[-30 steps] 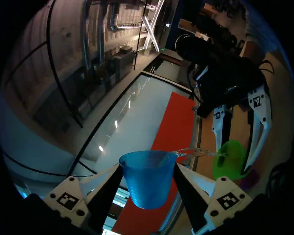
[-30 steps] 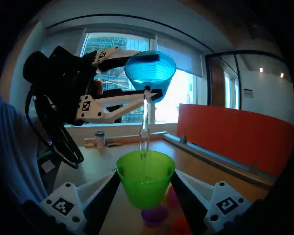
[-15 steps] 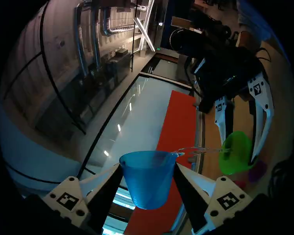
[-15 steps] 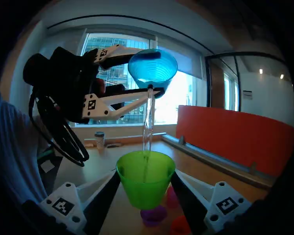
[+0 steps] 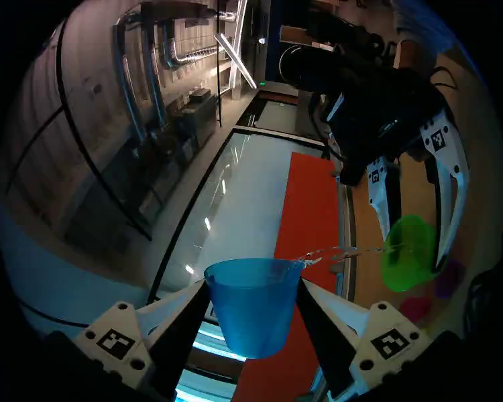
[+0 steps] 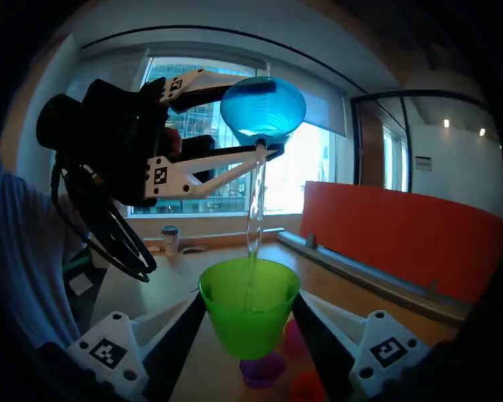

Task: Pour water

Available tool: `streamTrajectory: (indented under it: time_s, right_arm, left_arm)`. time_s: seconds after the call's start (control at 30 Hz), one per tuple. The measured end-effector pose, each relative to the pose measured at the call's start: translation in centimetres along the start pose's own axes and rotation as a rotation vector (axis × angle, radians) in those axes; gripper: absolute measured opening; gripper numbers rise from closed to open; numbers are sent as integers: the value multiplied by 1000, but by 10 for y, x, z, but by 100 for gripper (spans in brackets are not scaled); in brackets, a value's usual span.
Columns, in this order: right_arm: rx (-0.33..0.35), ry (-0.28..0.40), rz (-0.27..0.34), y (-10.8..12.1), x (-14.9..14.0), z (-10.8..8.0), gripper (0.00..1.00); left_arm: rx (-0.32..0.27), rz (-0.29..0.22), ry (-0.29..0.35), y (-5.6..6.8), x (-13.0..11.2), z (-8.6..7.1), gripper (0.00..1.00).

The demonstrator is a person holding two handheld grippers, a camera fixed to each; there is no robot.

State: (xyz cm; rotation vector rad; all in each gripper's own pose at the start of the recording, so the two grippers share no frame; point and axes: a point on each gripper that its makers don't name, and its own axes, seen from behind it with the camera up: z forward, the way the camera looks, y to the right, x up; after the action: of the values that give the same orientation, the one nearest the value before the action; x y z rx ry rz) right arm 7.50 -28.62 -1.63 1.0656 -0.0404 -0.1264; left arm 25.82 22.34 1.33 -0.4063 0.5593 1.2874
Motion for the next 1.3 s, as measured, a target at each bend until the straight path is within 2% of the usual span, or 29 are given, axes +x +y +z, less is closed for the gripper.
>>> streamTrajectory:
  time_s: [0.97,1.3]
  right_arm:
    - [-9,16,1,0,5,1,89]
    - [-17,19,5,4,4,0,89]
  left_arm:
    - [19,222,26,-19,20,2,86]
    - [28,306,42,-19,29,2,86]
